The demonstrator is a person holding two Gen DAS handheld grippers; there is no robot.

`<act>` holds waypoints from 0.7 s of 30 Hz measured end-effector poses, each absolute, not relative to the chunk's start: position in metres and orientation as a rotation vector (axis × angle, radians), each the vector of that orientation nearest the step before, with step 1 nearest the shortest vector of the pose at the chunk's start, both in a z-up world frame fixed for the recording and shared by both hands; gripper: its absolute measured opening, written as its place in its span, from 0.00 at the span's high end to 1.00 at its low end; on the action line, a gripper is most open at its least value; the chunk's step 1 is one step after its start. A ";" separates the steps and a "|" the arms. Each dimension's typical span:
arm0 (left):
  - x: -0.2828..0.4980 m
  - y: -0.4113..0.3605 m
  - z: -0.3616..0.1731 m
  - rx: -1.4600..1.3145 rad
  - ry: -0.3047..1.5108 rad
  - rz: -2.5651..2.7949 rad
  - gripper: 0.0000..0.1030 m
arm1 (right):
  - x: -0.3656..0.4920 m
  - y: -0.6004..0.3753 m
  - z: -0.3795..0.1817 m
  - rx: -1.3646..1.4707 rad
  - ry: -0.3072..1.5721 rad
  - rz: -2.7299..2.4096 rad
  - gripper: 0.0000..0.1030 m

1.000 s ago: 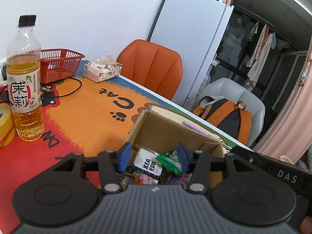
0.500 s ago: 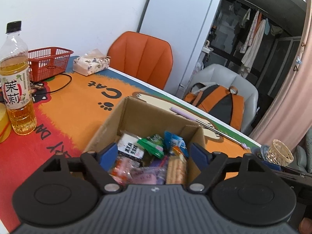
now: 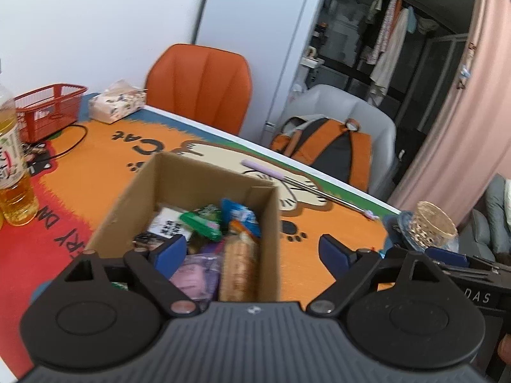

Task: Organize snacks
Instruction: 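Move the left tool to the red candy bar while the right moves to the blue-wrapped candy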

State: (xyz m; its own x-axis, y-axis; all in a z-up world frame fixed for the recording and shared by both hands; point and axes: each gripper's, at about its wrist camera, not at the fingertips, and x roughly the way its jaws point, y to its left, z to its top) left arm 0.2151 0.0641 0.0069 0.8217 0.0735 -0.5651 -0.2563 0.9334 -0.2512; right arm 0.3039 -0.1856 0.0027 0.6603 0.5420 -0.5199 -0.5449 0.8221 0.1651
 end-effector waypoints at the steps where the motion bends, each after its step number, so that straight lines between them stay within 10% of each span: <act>1: 0.216 0.061 0.008 -0.323 0.582 0.170 0.12 | 0.304 -0.189 0.004 -0.003 0.585 0.615 0.05; 21: 0.246 -0.003 0.007 -0.266 0.604 0.078 0.12 | 0.330 -0.259 -0.011 0.083 0.598 0.521 0.01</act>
